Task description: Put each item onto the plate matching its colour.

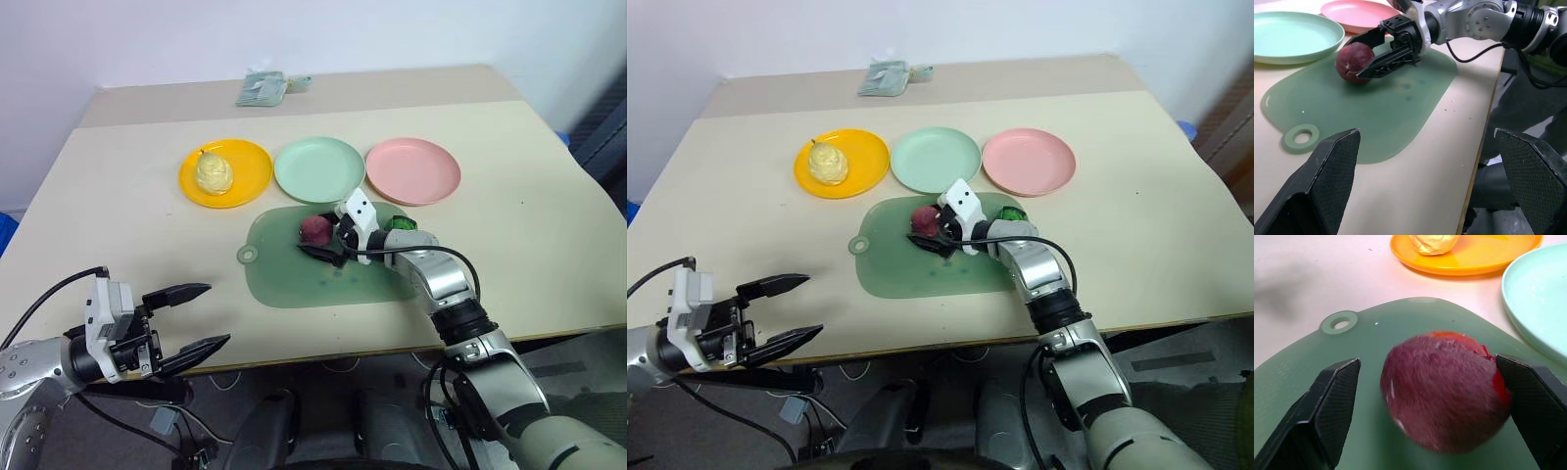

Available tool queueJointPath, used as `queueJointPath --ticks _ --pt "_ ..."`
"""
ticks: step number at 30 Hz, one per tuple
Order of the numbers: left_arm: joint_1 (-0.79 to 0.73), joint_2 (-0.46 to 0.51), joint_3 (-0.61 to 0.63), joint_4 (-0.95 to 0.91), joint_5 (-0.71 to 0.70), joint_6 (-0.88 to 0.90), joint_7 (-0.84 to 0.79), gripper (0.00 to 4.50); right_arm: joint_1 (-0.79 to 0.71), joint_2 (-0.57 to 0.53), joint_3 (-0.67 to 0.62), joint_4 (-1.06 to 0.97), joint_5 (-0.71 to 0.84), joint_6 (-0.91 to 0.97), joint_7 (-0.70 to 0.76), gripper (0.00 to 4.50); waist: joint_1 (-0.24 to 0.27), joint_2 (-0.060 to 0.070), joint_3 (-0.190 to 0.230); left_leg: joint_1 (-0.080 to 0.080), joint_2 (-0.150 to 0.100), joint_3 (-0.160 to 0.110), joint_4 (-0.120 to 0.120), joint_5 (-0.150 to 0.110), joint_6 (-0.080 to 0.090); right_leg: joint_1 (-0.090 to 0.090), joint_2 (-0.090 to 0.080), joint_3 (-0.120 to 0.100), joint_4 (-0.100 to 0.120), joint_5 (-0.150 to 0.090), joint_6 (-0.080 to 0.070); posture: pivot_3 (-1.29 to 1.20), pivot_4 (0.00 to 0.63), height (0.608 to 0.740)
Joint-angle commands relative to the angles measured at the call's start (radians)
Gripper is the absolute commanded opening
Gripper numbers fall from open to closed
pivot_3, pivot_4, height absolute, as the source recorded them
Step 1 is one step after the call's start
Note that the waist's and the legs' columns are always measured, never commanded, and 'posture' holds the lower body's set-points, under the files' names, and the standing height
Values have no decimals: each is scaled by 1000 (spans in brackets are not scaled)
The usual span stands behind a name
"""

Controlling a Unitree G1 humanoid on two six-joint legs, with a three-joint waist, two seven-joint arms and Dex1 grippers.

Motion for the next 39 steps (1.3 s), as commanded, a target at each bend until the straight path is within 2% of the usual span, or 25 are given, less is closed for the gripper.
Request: queueJointPath --ticks 1,3,4,9,13,16,20,24,27,29,36,39 --pt "14 -5 12 -36 -17 -10 10 4500 -30 13 -16 2 -1 -36 4 3737 1 0 0 0 0 0 0 0 0 0 0 0 0 0 0 0 150 740" --pt "19 -7 13 -41 -18 -10 16 4500 -31 11 -21 -2 0 -38 7 2776 0 0 0 0 0 0 0 0 0 0 0 0 0 0 0 0 150 740" --pt "22 -8 13 -43 -18 -11 19 4500 -31 8 -27 -9 1 -39 2 2459 0 0 0 0 0 0 0 0 0 0 0 0 0 0 0 0 150 740" --pt "18 -17 8 -48 -20 -8 42 4500 -67 -21 -110 -53 54 -6 -12 2459 1 0 0 0 0 0 0 0 0 0 0 0 0 0 0 0 150 740" --pt "6 -24 -4 -57 -27 1 66 4500 -188 -62 -242 -13 121 20 -54 2459 1 2 1 0 0 0 0 0 0 0 0 0 0 0 0 0 150 740" --pt "-17 -30 -28 -67 -32 7 89 4500 -332 -133 -320 194 99 -56 -113 2459 2 2 1 0 0 0 0 0 0 0 0 0 0 0 0 0 150 740" --pt "-70 -40 -66 -81 -36 20 132 4500 -496 -214 -336 598 7 -282 -202 2459 3 1 1 0 0 0 -1 0 0 0 0 -1 -1 0 -1 0 150 740" --pt "-95 -46 -77 -83 -37 21 157 4500 -569 -228 -336 818 -58 -396 -287 2459 -10 2 1 1 0 1 -2 1 -2 0 0 0 -1 0 -1 0 150 740" --pt "-96 -48 -71 -92 -36 21 178 4500 -591 -215 -350 920 -86 -410 -365 3548 -19 4 2 0 0 2 -4 3 -5 -1 0 1 0 0 -1 0 150 740" --pt "-89 -49 -66 -99 -35 19 187 4500 -590 -201 -353 947 -101 -409 -390 4463 -26 4 2 0 0 2 -4 3 -5 -1 0 1 0 0 -2 0 150 740" --pt "-73 -54 -71 -125 -35 18 216 4500 -593 -179 -372 957 -118 -420 -397 4463 -26 4 3 0 1 2 -3 3 -4 -1 0 1 0 0 -2 0 150 740" --pt "-69 -60 -79 -128 -35 17 223 4500 -595 -191 -398 936 -92 -428 -329 4463 -23 4 3 0 0 1 -3 3 -4 -1 0 1 0 0 -1 0 150 740"
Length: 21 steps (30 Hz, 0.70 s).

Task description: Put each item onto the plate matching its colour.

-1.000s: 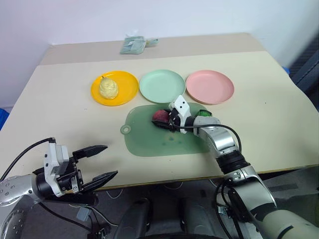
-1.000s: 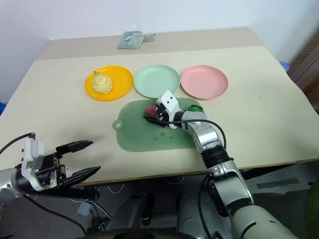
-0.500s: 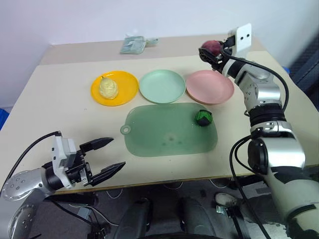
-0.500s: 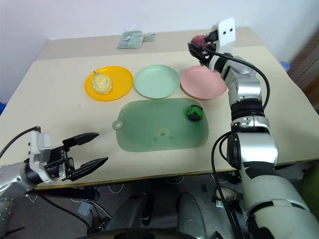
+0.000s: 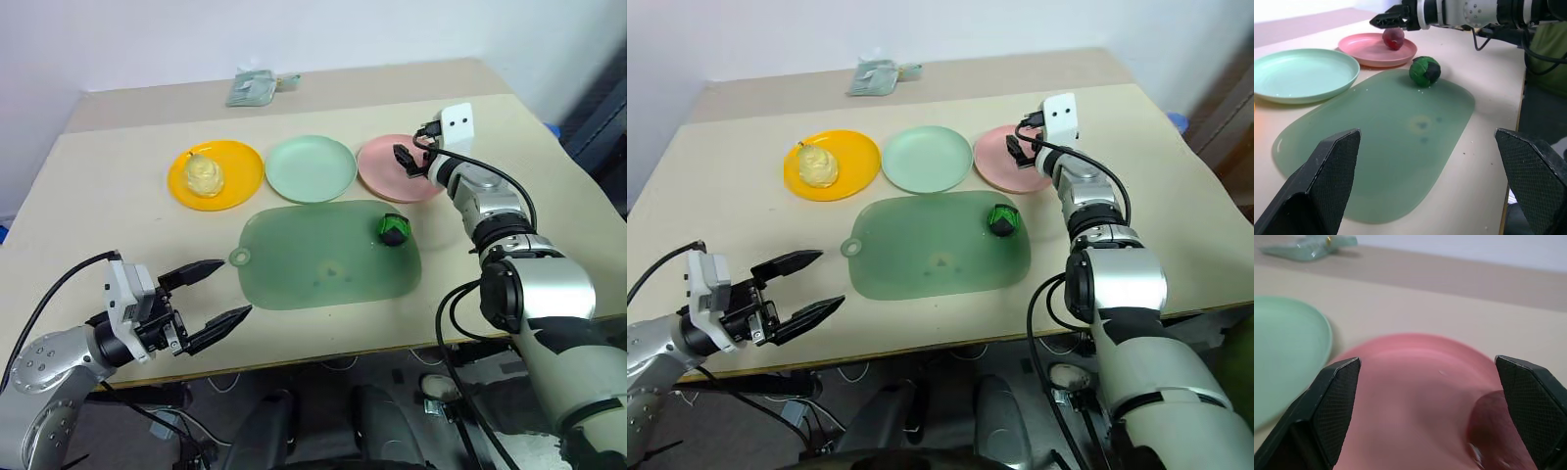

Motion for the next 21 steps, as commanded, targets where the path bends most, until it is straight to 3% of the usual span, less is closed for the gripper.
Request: queueJointPath --ticks 1,6,10,16,21 --pt "2 -5 -7 -33 -11 -5 10 4500 -41 -24 -38 -42 33 -31 96 4463 0 0 0 0 0 0 0 0 0 0 0 0 0 0 0 0 150 740" --pt "-26 -10 -51 -2 -1 -10 -4 4500 60 -59 -45 -188 93 22 356 4463 0 0 0 0 0 0 0 -1 2 0 0 0 0 0 0 0 150 740" --pt "-83 1 -80 41 0 -6 -25 4500 288 -93 -23 -550 178 220 515 4463 12 0 0 0 0 -1 2 -2 3 1 0 -1 1 0 0 0 150 740" --pt "-141 20 -103 89 -3 1 -62 4500 591 -139 -8 -1009 285 493 578 4463 25 1 0 0 0 -1 2 -2 3 0 0 0 2 0 0 0 150 740" --pt "-169 28 -112 110 -3 5 -77 4500 679 -148 15 -1105 306 557 581 4463 24 1 0 0 0 -1 2 -2 3 0 0 0 1 0 0 0 150 740"
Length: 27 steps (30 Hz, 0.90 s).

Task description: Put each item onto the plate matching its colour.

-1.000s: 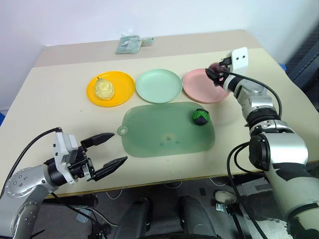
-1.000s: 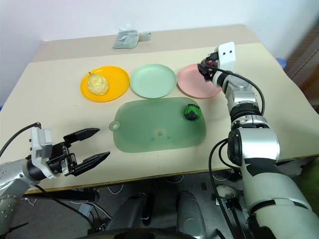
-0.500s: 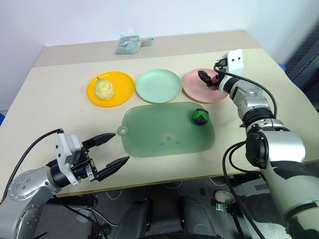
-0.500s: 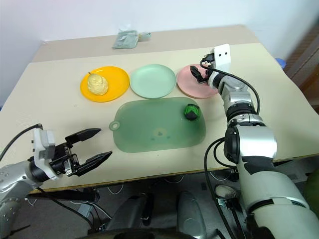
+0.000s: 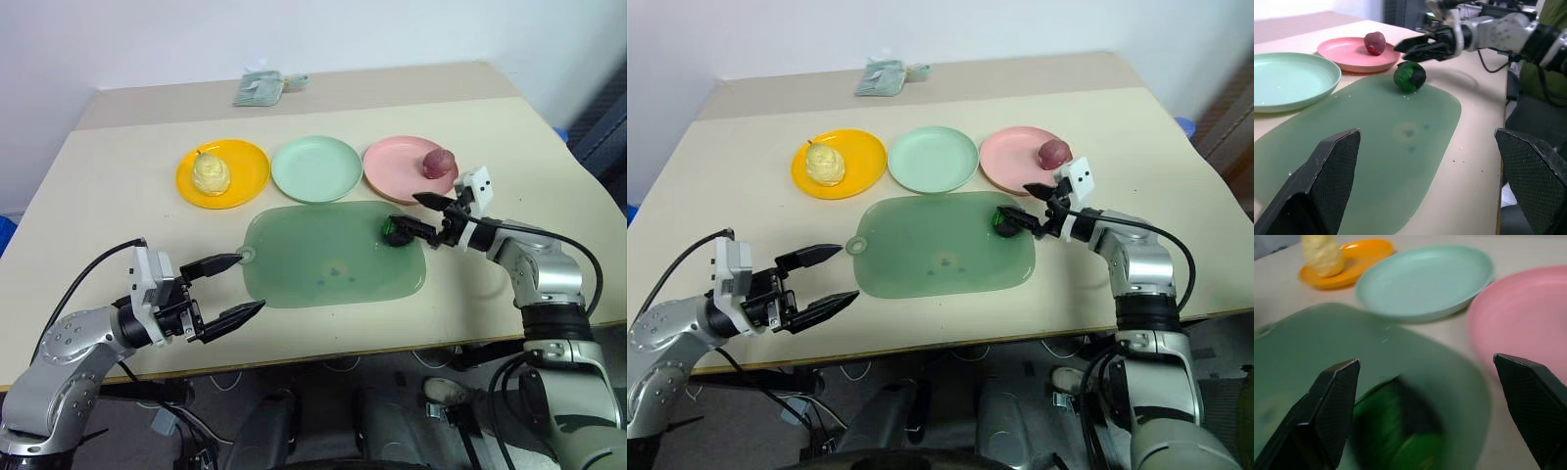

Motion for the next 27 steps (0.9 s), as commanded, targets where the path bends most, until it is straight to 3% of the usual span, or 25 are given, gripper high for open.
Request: queueJointPath --ticks 1,13,16,21,27 --pt "-11 14 2 -5 -6 4 -13 4500 22 -12 11 -82 39 46 15 4463 2 0 0 0 0 0 0 0 0 0 0 0 0 0 0 0 150 740" --pt "44 4 25 -50 -11 4 7 4500 12 16 79 18 -10 -46 19 4463 3 -1 0 0 0 0 1 0 0 1 0 0 -1 0 0 0 150 740" --pt "62 4 35 -61 -17 5 12 4500 -14 23 85 46 -13 -82 20 3198 3 0 0 0 0 0 0 0 0 1 0 0 0 0 0 0 150 740" --pt "81 -7 43 -71 -11 4 46 4500 -84 70 92 64 -17 -135 -16 3198 2 0 0 0 0 0 0 0 0 0 0 0 0 0 0 0 150 740" --pt "0 -96 14 -52 108 35 310 4500 -243 185 95 196 -54 -234 -125 3198 4 -1 0 0 0 0 0 0 0 0 0 0 0 0 0 0 150 740"
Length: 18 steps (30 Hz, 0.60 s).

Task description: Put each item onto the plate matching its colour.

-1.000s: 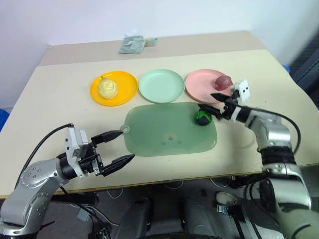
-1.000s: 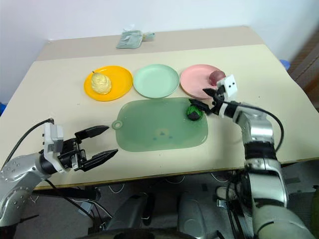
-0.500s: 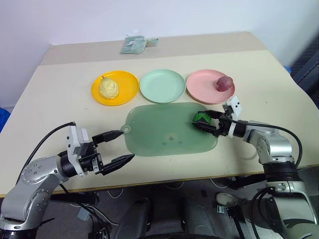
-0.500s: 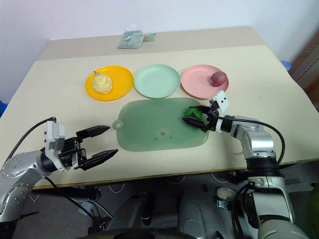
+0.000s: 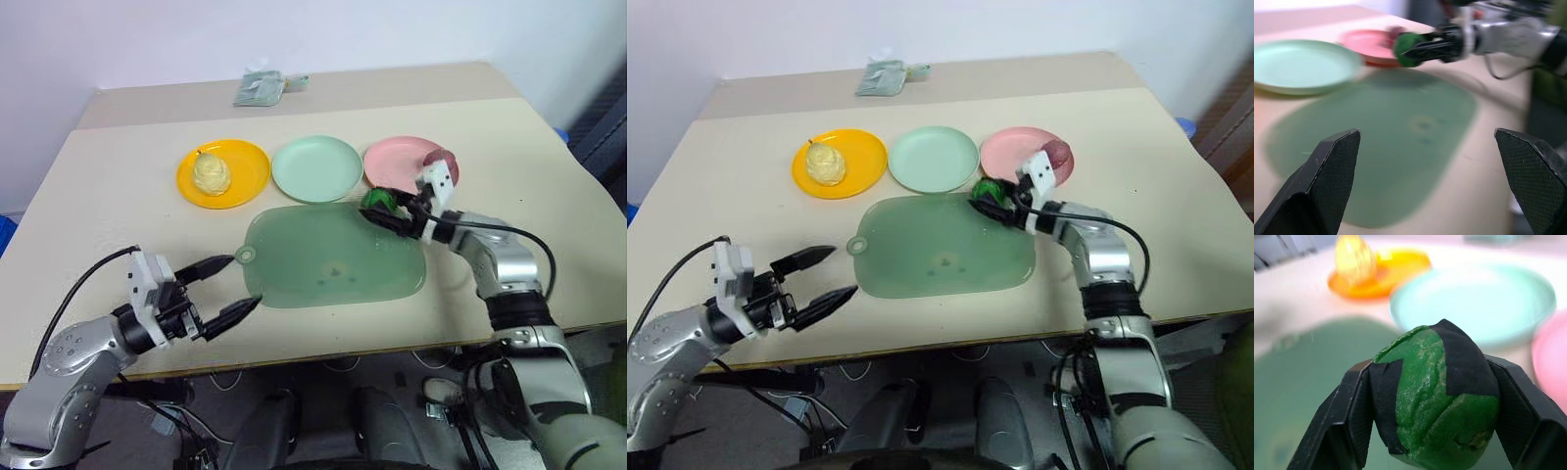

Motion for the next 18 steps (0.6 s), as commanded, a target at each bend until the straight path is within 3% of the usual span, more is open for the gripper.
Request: queueJointPath --ticks 1,9,17,18 --pt "-62 -54 -7 -12 71 31 183 4500 -125 69 -2 129 -39 -126 -83 3198 1 0 0 0 0 0 0 0 0 0 0 0 0 0 0 0 150 740" --pt "-192 -217 -80 -19 210 76 477 4500 -407 193 -41 657 -124 -435 -283 3198 0 -1 0 0 -1 0 0 3 -6 0 2 0 0 0 0 0 150 740" --pt "-266 -336 -160 0 368 47 627 4500 -484 260 -53 847 -190 -526 -421 3198 -6 -1 0 0 -1 0 0 4 -6 0 3 0 1 0 0 0 150 740" --pt "-269 -347 -164 -8 366 53 632 4500 -487 266 -57 852 -192 -528 -427 3738 -6 -1 0 0 -1 0 0 4 -6 0 3 0 1 0 0 0 150 740"
